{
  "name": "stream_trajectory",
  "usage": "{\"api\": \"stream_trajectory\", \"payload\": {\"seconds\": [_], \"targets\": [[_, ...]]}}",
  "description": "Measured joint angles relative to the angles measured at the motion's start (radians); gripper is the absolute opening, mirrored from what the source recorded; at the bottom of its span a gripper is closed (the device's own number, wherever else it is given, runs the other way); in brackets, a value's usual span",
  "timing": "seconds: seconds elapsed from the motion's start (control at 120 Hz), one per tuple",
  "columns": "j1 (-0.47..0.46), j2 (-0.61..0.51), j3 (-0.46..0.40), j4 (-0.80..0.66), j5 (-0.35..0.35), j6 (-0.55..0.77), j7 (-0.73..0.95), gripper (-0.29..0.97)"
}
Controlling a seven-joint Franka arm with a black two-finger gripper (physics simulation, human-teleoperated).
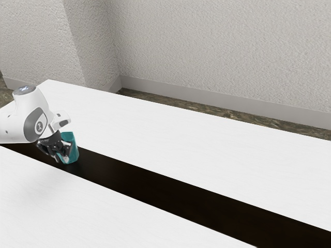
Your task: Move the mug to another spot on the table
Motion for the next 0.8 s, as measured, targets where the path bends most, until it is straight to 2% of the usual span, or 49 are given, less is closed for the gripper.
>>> {"api": "stream_trajectory", "payload": {"seconds": [0.442,0.8], "targets": [[0.001,-0.044,0.000,-0.053,0.002,0.050,0.003,0.05],[-0.008,-0.193,-0.025,-0.171,0.046,0.044,0.012,0.02]]}}
